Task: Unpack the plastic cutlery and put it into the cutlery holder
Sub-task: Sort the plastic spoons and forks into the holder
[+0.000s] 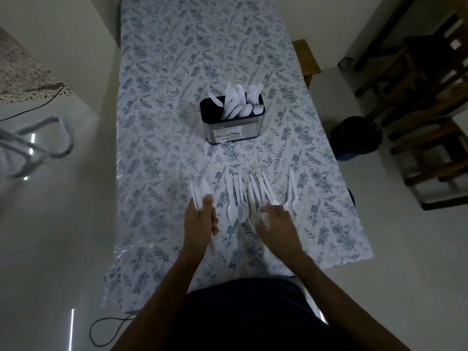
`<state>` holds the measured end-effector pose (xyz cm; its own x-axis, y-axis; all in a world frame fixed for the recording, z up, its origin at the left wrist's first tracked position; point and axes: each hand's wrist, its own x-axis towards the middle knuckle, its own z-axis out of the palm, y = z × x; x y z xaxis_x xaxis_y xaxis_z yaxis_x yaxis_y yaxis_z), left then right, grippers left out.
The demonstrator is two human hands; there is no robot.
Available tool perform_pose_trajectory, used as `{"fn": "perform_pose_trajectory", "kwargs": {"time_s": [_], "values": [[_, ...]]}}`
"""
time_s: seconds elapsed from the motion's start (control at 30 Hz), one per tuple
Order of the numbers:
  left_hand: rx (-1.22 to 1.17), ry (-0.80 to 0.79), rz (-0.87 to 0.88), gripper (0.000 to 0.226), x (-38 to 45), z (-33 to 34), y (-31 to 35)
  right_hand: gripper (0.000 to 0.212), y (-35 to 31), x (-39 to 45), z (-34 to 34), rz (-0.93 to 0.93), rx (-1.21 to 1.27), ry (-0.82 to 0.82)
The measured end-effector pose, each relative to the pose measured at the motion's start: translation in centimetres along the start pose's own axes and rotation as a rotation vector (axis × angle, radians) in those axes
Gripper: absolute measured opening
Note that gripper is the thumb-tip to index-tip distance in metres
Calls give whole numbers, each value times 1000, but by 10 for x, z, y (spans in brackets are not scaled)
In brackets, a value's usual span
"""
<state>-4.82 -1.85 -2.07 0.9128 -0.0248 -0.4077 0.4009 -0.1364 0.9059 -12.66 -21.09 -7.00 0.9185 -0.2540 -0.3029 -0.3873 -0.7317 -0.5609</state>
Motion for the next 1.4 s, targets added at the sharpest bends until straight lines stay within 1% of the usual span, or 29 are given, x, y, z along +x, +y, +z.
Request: {"fn": "perform_pose_trajectory", "kwargs": {"time_s": [0.1,0.17,0.2,0.27,0.37,0.4,0.43,0.47,0.57,0.67,0.73,0.8,0.93,1.0,1.07,1.13,1.2,1.33,1.4], "values": [[-26,-19,-35,25,1,3,-3,41,-11,-8,24,-263,-306,6],[-17,-32,-30,26,-1,3,-4,37,-20,-7,36,-325,-379,53],[-18,-37,-23,27,-3,2,-4,36,-24,-7,40,-345,-403,68],[-14,-40,-12,26,-6,0,-4,42,-28,-5,45,-360,-444,53],[-7,-8,-26,23,-7,-4,-3,66,-18,-2,41,-305,-463,22],[-6,2,-33,22,-6,-6,-3,69,-14,-2,38,-265,-437,3],[-8,10,-37,21,-6,-7,-3,66,-8,-2,35,-239,-405,-2],[-14,16,-39,21,-6,-8,-3,59,1,-3,32,-234,-376,29],[-45,22,-40,24,-7,-9,-3,36,27,-3,16,-184,-263,198],[-57,7,-45,32,-9,-6,-2,24,38,-5,-3,-186,-155,350],[-59,-11,-46,34,-10,-3,0,22,35,-7,-13,-190,-102,378],[-60,-53,-24,30,-11,-1,2,20,24,-9,-21,-143,11,328],[-36,-122,-46,27,-12,4,1,25,-19,-7,-35,6,415,74],[-182,-114,-88,24,-11,9,2,33,-43,-14,-36,-20,524,-75],[-435,-42,-198,21,-5,13,6,59,-61,-24,-28,-86,525,-196],[-662,-5,-308,22,5,12,12,83,-67,-32,-18,-147,482,-224],[-779,-6,-365,24,13,7,12,93,-70,-32,-12,-161,510,-225],[-878,-24,-423,30,9,6,11,100,-74,-27,-11,-174,539,-226],[-927,-36,-451,32,5,10,12,98,-74,-25,-10,-165,539,-206]]}}
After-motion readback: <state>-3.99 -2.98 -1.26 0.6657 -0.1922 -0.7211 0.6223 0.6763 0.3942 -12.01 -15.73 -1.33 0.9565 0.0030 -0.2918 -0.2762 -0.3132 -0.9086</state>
